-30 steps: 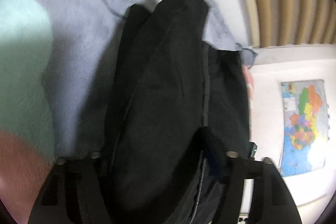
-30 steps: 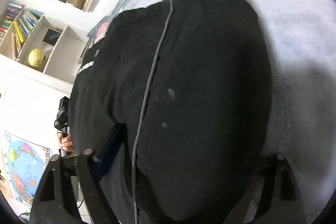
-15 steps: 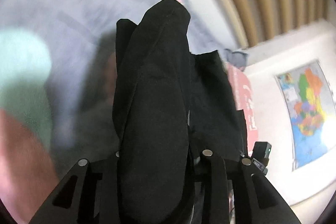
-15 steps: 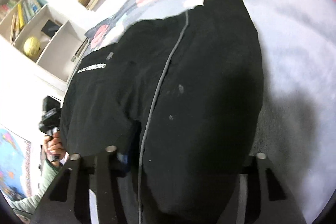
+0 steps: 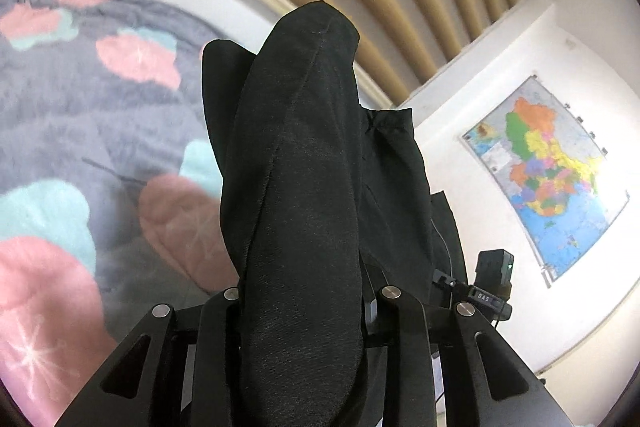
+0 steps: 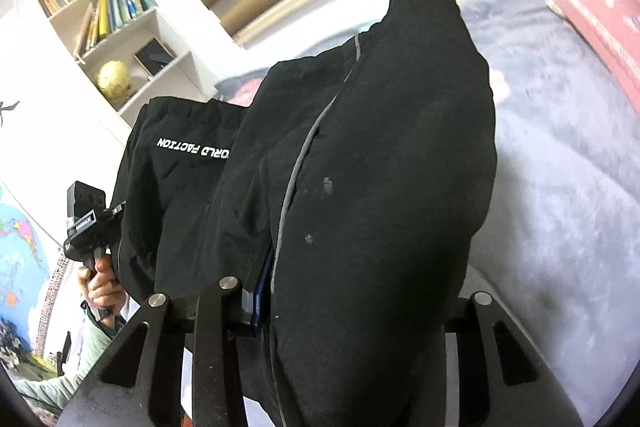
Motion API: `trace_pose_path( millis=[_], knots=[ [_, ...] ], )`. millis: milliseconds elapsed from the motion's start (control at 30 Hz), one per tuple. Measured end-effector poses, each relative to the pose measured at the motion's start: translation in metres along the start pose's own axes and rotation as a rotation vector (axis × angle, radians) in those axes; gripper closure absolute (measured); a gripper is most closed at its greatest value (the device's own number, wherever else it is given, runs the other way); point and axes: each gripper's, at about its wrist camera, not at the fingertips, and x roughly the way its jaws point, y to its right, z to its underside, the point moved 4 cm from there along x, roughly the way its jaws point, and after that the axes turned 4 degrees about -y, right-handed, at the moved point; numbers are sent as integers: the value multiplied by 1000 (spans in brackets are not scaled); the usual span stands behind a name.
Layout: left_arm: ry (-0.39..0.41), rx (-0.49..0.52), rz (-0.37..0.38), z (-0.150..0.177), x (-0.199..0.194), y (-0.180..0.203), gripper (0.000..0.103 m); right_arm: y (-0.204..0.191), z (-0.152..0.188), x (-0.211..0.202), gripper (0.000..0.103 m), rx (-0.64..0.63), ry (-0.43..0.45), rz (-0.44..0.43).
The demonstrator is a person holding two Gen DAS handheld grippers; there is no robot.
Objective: Fold large clothes
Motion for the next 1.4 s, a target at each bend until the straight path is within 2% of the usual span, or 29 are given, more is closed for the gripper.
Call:
trace_pose_path(
  millis=[100, 233, 333, 433, 567, 767, 900, 967, 1000, 1033, 1100, 1133, 1167, 1233, 1300, 1400],
  knots=[
    [25, 5, 4, -2, -24, 3, 72, -8, -7, 1, 58, -13, 17, 1],
    [43, 3, 4, -9, -32, 8, 72, -8, -11, -4, 58, -39, 28, 15],
    [50, -1, -1, -20, -25, 6, 72, -17, -16, -10, 58, -41, 27, 29],
    [48, -16, -3, -36, -17, -3, 72, -9, -20, -16, 58, -27, 24, 35],
    [29, -47, -17, -53, 3, -25, 71, -5, -32, 6, 58, 5, 11, 48],
    [-3, -115, -46, -58, 53, -81, 71, 38, -38, 60, 58, 76, -40, 65],
    [-40, -184, -89, -47, 95, -129, 71, 74, -31, 103, 58, 125, -96, 99],
    [-46, -228, -135, -41, 110, -156, 70, 96, -25, 123, 58, 153, -127, 134],
    [-36, -271, -141, -38, 111, -173, 68, 105, -23, 128, 57, 163, -127, 154],
    [-36, -343, -116, -34, 111, -192, 65, 118, -21, 131, 56, 188, -127, 154],
    [-52, -466, -91, -25, 111, -225, 58, 140, -15, 134, 48, 263, -138, 114],
    [-71, -493, -105, -19, 111, -239, 55, 147, -12, 135, 45, 285, -145, 109],
    [-77, -493, -103, -17, 110, -245, 55, 155, -7, 136, 40, 311, -158, 118],
    [-71, -482, -84, -13, 99, -246, 55, 169, 4, 133, 39, 339, -172, 148],
    [-64, -408, -167, -17, 79, -232, 55, 173, 12, 122, 38, 340, -169, 158],
    [-40, -234, -342, -30, 50, -195, 55, 167, 16, 97, 36, 323, -149, 218]
  ],
)
